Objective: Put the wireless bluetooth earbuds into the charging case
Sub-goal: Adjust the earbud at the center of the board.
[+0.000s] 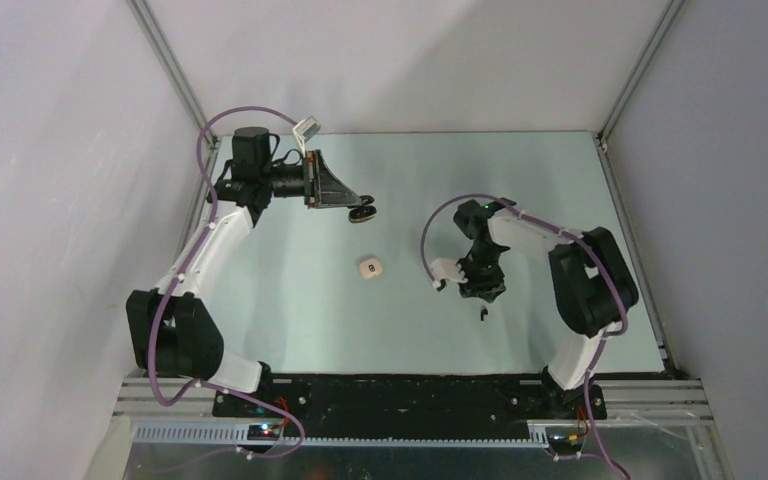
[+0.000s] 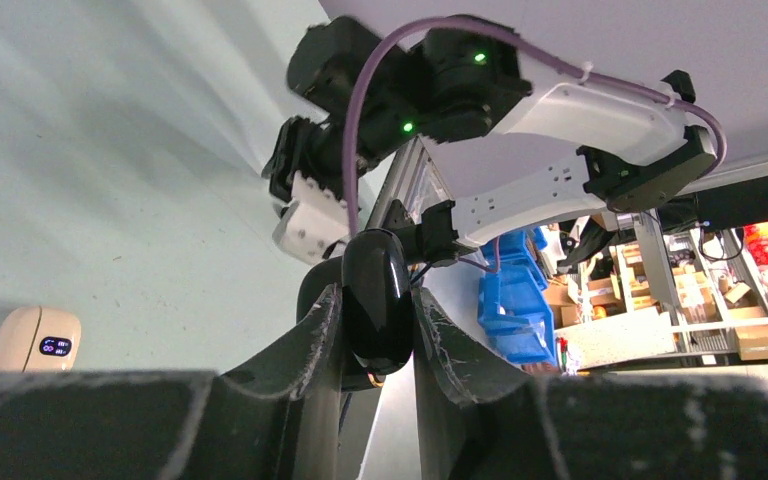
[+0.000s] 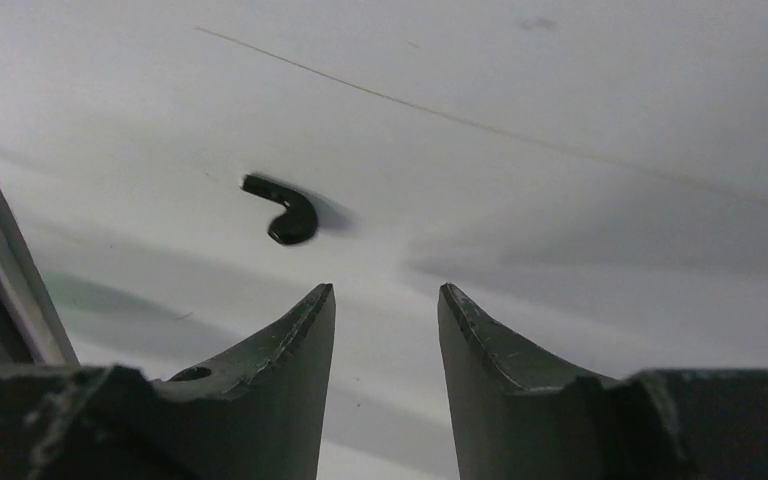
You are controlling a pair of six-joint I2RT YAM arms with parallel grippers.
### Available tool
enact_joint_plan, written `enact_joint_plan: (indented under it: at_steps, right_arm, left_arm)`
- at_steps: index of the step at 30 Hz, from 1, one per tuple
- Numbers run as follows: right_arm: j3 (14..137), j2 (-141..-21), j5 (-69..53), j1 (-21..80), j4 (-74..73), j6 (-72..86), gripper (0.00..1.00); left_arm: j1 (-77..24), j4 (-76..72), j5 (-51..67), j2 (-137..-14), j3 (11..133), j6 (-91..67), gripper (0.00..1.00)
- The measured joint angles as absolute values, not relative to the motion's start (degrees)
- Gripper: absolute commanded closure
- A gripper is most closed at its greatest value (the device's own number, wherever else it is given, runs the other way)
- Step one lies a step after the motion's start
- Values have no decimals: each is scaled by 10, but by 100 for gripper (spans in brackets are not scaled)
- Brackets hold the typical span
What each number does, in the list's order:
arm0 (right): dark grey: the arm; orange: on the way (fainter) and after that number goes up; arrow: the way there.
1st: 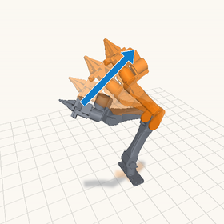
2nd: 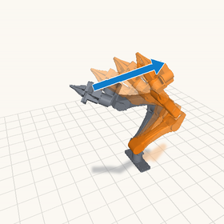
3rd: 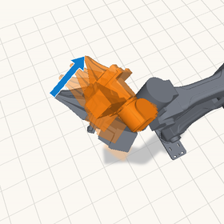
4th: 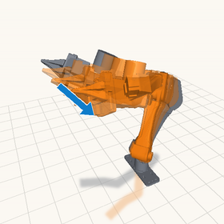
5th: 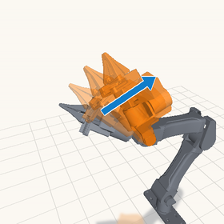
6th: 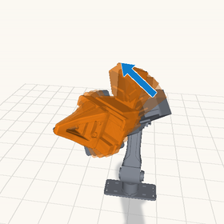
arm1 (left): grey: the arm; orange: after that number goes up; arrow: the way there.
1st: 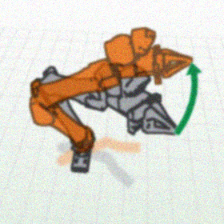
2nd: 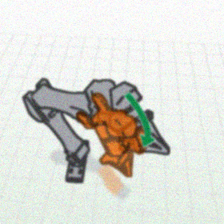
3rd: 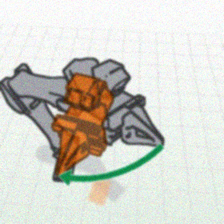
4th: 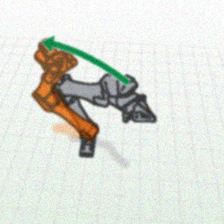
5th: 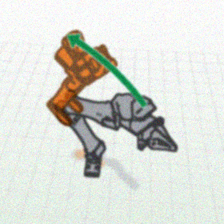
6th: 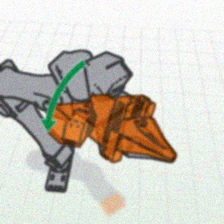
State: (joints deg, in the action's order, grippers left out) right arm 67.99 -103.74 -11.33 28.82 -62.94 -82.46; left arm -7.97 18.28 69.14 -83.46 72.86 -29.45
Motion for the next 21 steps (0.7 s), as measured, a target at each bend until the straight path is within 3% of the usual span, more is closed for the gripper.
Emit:
enact_joint_plan:
  at_steps: [9,15,21]
  right_arm:
    - [656,-884,-228,200,-562,-650,66]
    - [486,-735,-312,120,-457,-638,65]
    - [408,-737,-344,136,-421,-714,60]
  left_arm:
    - [-80,183,691,-850,733,-295,100]
    - [-80,183,691,-855,733,-295,100]
    - [-80,183,691,-855,733,-294,100]
